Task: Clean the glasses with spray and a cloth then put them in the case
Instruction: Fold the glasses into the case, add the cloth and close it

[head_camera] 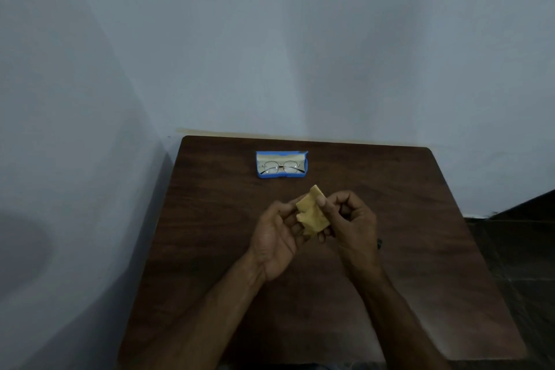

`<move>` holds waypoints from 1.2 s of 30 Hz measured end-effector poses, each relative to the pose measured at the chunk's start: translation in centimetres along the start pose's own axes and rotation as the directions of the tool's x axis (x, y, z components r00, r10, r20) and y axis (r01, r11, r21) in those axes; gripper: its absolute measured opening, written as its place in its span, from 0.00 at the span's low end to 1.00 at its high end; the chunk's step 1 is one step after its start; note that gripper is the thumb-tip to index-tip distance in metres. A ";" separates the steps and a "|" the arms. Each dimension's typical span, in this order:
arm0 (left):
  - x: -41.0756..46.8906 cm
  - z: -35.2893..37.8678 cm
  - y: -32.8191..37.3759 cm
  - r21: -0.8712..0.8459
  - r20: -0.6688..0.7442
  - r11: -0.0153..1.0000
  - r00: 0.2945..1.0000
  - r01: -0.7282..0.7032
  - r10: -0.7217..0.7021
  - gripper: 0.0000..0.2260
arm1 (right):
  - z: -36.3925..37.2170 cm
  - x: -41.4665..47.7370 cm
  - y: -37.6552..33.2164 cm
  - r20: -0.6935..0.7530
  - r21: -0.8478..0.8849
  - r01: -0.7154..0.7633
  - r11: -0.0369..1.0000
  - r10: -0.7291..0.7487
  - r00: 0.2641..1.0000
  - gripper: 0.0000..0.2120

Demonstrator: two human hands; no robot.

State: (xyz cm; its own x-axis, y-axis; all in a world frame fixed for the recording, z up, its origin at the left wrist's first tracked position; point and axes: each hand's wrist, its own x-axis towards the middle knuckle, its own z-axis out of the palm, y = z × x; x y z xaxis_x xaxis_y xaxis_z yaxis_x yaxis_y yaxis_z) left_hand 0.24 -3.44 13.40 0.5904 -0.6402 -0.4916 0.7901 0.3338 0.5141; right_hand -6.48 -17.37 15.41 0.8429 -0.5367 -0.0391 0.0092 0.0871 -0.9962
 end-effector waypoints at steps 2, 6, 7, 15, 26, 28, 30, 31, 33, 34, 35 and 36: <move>0.1 0.1 0.2 0.049 -0.008 0.999 1.000 -0.015 0.015 0.19 | -0.2 0.2 0.1 -0.009 -0.025 -0.028 0.999 0.027 1.000 0.09; 0.4 0.8 0.8 0.136 -0.043 0.987 0.995 -0.084 0.091 0.20 | -0.9 0.7 1.1 -0.089 -0.050 -0.106 0.993 0.101 0.991 0.11; 0.5 0.8 1.0 0.143 -0.054 0.984 0.992 -0.103 0.111 0.19 | -1.0 0.8 1.3 -0.099 0.002 -0.149 0.989 0.149 0.984 0.11; 0.9 -0.2 3.6 0.220 -0.057 0.963 0.983 -0.158 0.174 0.15 | 0.5 1.2 0.6 0.065 0.273 -0.363 0.891 0.359 0.931 0.21; 1.0 -1.3 5.7 0.439 0.025 0.805 0.902 -0.398 0.432 0.12 | 0.0 2.8 -0.4 0.142 -0.003 0.011 1.000 -0.011 0.990 0.09; 1.1 -1.4 5.6 0.419 0.028 0.825 0.914 -0.379 0.405 0.12 | -0.2 3.2 -0.2 0.151 -0.053 0.070 0.996 -0.062 0.987 0.09; 1.2 -1.4 5.4 0.390 -0.005 0.864 0.938 -0.318 0.347 0.11 | -0.2 3.6 0.0 0.159 -0.108 0.108 0.988 -0.090 0.983 0.10; 1.3 -1.3 5.3 0.364 -0.031 0.890 0.952 -0.274 0.306 0.11 | -0.3 3.7 0.2 0.163 -0.126 0.112 0.986 -0.091 0.982 0.10; 1.5 -1.2 5.0 0.330 -0.071 0.927 0.975 -0.178 0.213 0.12 | -0.5 3.9 0.7 0.172 -0.157 0.098 0.983 -0.071 0.983 0.09; 1.7 -1.2 4.8 0.336 -0.085 0.931 0.979 -0.145 0.183 0.11 | -0.6 3.9 1.0 0.173 -0.176 0.086 0.981 -0.055 0.983 0.10; 1.9 -1.3 4.6 0.351 -0.099 0.928 0.981 -0.123 0.168 0.11 | -0.7 4.0 1.3 0.168 -0.187 0.068 0.980 -0.036 0.985 0.11; 2.2 -1.4 4.4 0.368 -0.119 0.923 0.979 -0.113 0.167 0.10 | -0.7 4.1 1.5 0.155 -0.178 0.035 0.983 -0.008 0.988 0.13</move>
State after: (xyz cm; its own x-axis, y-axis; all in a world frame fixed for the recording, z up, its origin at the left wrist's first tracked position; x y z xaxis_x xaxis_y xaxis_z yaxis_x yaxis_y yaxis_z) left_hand 5.22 -2.41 13.55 0.7291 -0.4890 -0.4788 0.6021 0.1257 0.7885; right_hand -3.40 -20.03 13.69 0.9159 -0.4009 -0.0190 -0.0569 -0.0827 -0.9950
